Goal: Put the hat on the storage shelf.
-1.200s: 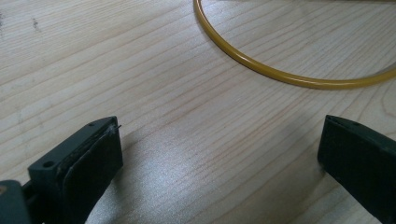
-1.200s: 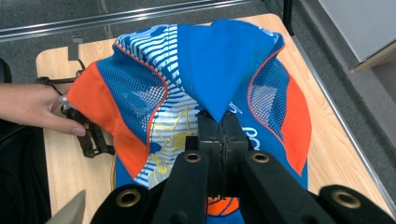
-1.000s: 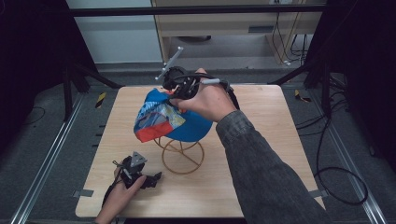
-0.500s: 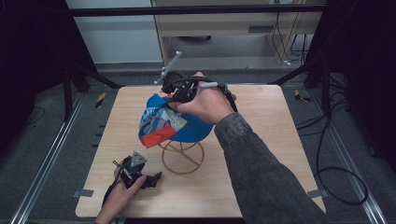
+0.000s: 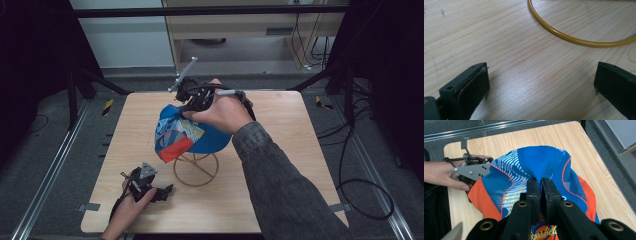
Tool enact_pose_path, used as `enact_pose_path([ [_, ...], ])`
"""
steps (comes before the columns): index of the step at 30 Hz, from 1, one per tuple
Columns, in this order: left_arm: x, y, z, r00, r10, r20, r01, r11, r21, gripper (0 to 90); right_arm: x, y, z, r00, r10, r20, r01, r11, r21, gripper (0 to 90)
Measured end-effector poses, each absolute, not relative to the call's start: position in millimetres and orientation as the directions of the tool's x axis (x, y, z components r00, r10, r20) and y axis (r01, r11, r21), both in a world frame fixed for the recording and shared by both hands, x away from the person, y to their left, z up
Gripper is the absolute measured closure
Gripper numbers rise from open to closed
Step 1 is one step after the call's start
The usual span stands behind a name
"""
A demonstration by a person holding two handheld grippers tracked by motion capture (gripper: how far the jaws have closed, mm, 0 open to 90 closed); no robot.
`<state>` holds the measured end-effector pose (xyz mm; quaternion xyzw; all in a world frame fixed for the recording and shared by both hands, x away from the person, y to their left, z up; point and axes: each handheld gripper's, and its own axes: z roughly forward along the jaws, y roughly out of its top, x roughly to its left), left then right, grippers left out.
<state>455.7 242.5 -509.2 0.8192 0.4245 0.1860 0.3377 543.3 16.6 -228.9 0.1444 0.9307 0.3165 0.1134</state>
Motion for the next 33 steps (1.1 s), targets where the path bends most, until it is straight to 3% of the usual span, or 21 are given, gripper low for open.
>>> enact_pose_path([
  [20, 455.6, 242.5, -509.1, 0.569, 0.822, 0.021, 0.571, -0.414, 0.71, 0.0, 539.7, 12.3, -226.1, -0.924, 0.363, -0.123, 0.206, 0.741, 0.64, 57.9],
  [33, 455.6, 242.5, -509.1, 0.57, 0.822, 0.021, 0.571, -0.414, 0.709, 0.0, 538.8, 8.0, -226.5, -0.921, 0.373, -0.116, 0.219, 0.739, 0.637, 50.9],
])
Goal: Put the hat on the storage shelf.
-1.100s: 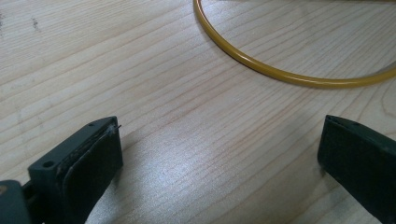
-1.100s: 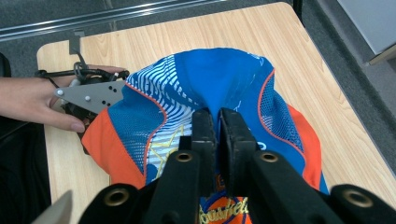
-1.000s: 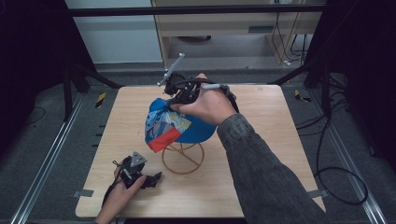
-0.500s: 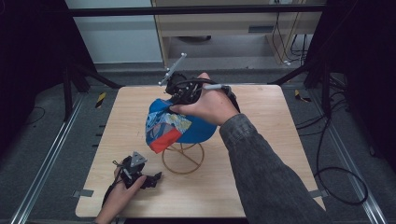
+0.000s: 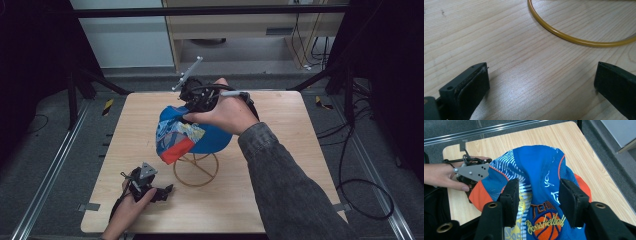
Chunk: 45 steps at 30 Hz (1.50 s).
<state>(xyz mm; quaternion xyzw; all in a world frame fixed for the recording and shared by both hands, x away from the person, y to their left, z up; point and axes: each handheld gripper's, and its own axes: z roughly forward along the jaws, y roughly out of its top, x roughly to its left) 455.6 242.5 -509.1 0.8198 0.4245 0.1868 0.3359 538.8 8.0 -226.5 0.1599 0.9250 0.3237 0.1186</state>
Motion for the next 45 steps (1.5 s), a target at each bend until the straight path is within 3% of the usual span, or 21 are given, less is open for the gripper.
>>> enact_pose_path([
  [24, 455, 242, -509, 0.571, 0.821, 0.019, 0.57, -0.413, 0.71, 0.0, 523, -3, -226, -0.9, 0.413, -0.139, 0.214, 0.697, 0.685, 9.6],
  [45, 455, 242, -509, 0.572, 0.82, 0.02, 0.569, -0.415, 0.71, 0.0, 514, -16, -224, -0.885, 0.435, -0.166, 0.201, 0.678, 0.707, 5.9],
])
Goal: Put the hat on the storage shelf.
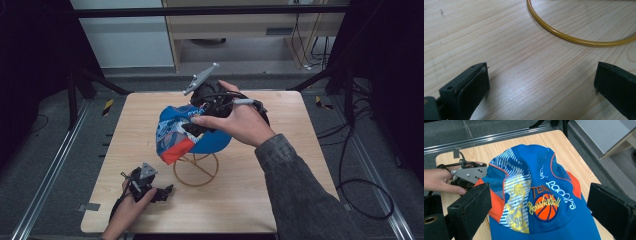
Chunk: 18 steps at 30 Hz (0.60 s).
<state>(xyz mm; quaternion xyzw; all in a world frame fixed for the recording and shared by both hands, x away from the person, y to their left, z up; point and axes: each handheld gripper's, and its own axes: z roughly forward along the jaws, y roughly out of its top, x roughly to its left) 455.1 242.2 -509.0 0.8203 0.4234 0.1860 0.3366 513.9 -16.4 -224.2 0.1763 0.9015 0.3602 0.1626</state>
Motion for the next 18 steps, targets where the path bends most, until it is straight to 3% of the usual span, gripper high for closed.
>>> enact_pose_path([
  [18, 455, 242, -509, 0.573, 0.82, 0.022, 0.567, -0.415, 0.711, 0.0, 502, -52, -230, -0.862, 0.481, -0.158, 0.212, 0.625, 0.751, 5.2],
])
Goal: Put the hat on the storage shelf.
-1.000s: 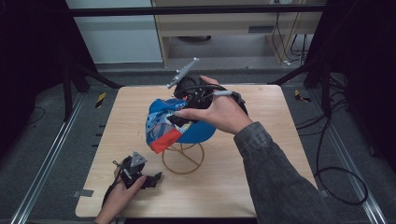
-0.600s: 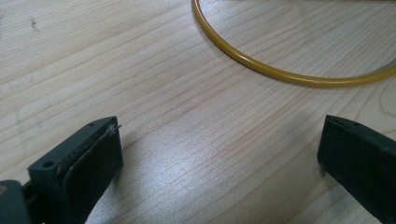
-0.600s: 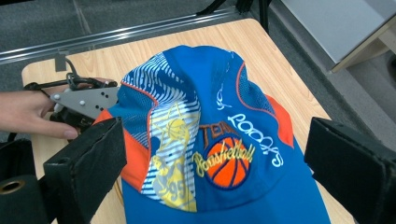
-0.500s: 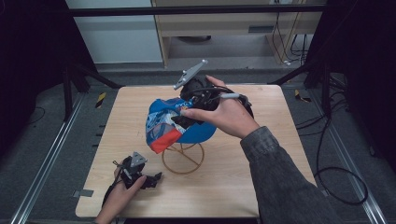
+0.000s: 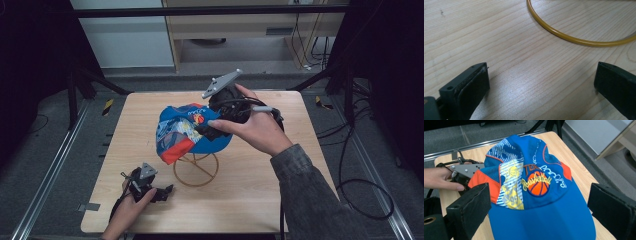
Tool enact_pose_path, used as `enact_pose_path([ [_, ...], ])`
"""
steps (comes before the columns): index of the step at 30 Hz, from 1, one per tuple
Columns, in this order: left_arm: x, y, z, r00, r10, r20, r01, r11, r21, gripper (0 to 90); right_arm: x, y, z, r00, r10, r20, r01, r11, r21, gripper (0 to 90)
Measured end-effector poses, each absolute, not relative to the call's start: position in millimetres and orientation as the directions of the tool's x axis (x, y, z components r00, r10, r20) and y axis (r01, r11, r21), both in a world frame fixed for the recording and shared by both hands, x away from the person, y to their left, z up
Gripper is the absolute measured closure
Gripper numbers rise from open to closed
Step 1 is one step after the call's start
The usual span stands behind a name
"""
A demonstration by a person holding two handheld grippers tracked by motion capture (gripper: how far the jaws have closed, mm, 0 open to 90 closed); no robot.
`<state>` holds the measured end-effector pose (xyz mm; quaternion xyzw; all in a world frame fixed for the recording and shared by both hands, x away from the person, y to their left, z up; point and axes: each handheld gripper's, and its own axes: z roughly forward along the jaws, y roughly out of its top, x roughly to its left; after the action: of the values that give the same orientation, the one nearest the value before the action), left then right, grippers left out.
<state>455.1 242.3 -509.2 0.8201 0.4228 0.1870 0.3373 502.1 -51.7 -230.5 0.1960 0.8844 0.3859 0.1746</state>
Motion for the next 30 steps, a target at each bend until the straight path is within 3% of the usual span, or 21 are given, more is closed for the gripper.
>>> enact_pose_path([
  [14, 455, 242, -509, 0.572, 0.82, 0.023, 0.565, -0.415, 0.713, 0.0, 489, -88, -240, -0.831, 0.535, -0.154, 0.232, 0.584, 0.778, 4.9],
  [30, 454, 242, -509, 0.573, 0.819, 0.023, 0.568, -0.417, 0.71, 0.0, 449, -142, -265, -0.773, 0.62, -0.136, 0.249, 0.493, 0.834, 4.5],
])
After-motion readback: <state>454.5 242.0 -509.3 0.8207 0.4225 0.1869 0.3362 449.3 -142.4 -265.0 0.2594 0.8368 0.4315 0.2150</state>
